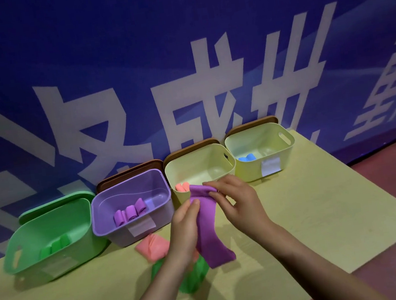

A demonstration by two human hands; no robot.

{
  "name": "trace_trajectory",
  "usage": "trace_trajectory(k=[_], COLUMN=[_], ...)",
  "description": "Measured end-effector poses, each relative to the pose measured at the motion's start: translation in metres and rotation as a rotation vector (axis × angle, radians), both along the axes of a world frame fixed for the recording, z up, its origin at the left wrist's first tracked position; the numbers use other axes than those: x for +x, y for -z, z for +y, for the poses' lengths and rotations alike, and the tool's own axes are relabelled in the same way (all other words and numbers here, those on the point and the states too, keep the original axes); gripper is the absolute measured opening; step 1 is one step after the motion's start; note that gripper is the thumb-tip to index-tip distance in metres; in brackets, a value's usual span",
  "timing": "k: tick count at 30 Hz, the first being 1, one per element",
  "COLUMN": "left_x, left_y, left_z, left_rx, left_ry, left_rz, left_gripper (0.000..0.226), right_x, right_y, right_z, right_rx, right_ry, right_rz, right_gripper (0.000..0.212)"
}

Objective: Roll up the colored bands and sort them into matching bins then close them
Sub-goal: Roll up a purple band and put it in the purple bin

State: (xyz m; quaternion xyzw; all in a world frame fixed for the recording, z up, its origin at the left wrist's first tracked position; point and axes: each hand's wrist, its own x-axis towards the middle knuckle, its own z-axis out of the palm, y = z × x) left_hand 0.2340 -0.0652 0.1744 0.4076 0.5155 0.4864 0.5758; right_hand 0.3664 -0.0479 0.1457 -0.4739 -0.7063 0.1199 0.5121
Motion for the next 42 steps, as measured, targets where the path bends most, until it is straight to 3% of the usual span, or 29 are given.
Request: trace_trajectory(k=[5, 10, 13, 17, 19, 22, 26, 28, 32, 38, 42], left_x=[-0.006, -0.015, -0.024, -0.038, -0.043, -0.051, -0.067, -0.074, -0.081, -0.076, -0.071], left_y=[-0.003, -0.008, -0.001, 0.005, 0.004, 0.002, 0.013, 0.02, 0.027, 0.041, 0.038], left_z=[0.006, 0.016, 0.023, 0.035, 0.038, 0.041, 0.043, 0.04, 0.036, 0.029, 0.025], left_rx=[-0.114, -0.105, -0.046, 0.019, 0.046, 0.113, 0.313, 0.392, 0.462, 0.37, 0.228], left_ry=[0.027, 0.162, 0.121, 0.056, 0.073, 0.058, 0.064, 0.047, -0.004, -0.127, -0.191], left_rz=[-0.135, -0.21, -0.099, -0.01, 0.032, 0.175, 0.59, 0.669, 0.596, 0.5, 0.22], left_gripper=[0.026, 0.041, 0.038, 0.025, 0.024, 0.023, 0.025, 0.028, 0.021, 0.023, 0.024], right_x=[0.013, 0.01, 0.005, -0.011, -0.021, -0.035, -0.044, -0.048, -0.056, -0.068, -0.072], right_y=[0.0, -0.007, -0.013, -0.025, -0.029, -0.031, -0.028, -0.024, -0.017, -0.01, -0.006], right_z=[0.007, 0.015, 0.02, 0.025, 0.032, 0.043, 0.053, 0.054, 0.051, 0.043, 0.04], right_rx=[0.082, 0.095, 0.001, -0.375, -0.532, -0.621, -0.604, -0.574, -0.537, -0.365, -0.216], right_ry=[-0.139, -0.207, -0.275, -0.299, -0.277, -0.317, -0.301, -0.313, -0.356, -0.358, -0.326], right_rz=[-0.306, -0.407, -0.274, 0.254, 0.378, 0.272, 0.071, -0.004, 0.003, -0.107, -0.169], right_gripper=[0.031, 0.031, 0.03, 0.034, 0.032, 0.01, 0.017, 0.014, 0.015, 0.02, 0.021])
